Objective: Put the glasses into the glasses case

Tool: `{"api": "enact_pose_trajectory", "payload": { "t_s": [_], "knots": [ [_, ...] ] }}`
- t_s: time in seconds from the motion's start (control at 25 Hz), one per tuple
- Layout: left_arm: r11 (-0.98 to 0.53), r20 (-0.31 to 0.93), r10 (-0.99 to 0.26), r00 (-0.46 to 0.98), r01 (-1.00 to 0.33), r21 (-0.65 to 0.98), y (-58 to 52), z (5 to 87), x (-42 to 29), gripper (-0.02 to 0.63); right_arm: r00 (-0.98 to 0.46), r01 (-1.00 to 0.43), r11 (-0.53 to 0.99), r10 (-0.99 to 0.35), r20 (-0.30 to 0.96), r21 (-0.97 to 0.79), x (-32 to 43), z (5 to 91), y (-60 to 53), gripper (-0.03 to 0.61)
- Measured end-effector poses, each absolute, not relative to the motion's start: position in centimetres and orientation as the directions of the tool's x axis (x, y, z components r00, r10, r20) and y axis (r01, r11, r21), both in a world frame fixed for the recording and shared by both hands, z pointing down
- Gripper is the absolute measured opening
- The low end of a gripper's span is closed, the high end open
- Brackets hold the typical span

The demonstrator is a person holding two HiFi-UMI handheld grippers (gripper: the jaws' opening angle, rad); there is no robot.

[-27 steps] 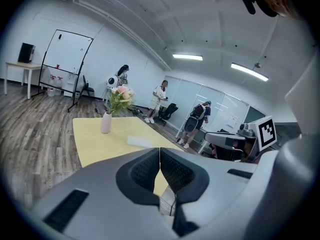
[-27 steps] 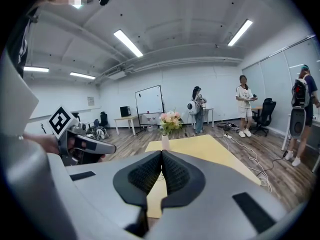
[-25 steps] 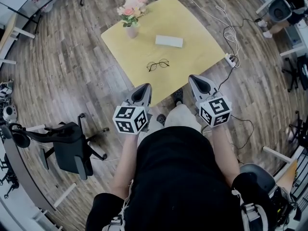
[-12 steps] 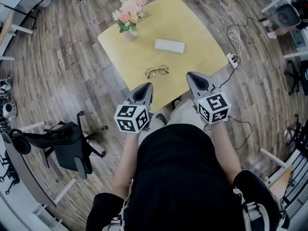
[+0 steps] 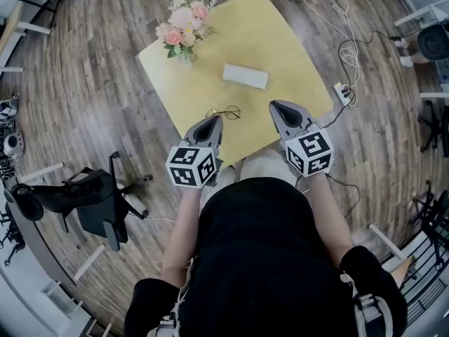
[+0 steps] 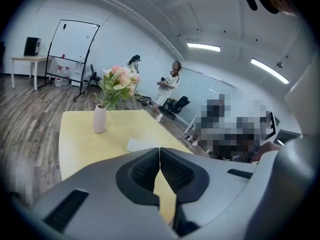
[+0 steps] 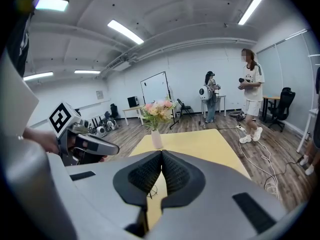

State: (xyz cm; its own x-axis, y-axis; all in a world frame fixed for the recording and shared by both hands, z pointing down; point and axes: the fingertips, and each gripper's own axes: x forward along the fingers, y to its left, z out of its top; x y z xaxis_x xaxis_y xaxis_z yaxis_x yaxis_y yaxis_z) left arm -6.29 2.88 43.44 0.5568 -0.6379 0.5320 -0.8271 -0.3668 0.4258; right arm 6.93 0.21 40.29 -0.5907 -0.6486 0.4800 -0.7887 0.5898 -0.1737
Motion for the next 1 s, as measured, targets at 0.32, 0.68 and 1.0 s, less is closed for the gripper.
{"api": "enact_pose_trajectory", "payload": {
  "t_s": [0.32, 0.68, 1.0],
  "knots": [
    [-0.306, 0.582, -0.630, 0.514, -0.853, 0.422, -1.1, 45.9, -4.3, 0.025, -0.630, -0.734, 0.658, -0.564, 0.534, -0.170, 7.9, 43.2, -3.4, 0.017],
    [-0.261, 0.638, -0.605, 0.476, -0.876, 0.405, -3.8, 49.6, -3.0, 0.025, -0.647, -0.688, 0.710, -0.503, 0.573, -0.154, 8.4, 46.7, -5.9, 0.017],
    [-0.232, 0.673, -0.591, 0.444, -0.893, 0.386, -5.0, 51.7, -2.5, 0.025, -0.642, -0.666, 0.731, -0.461, 0.613, -0.148, 8.8, 49.4, -7.3, 0.067]
  ]
}}
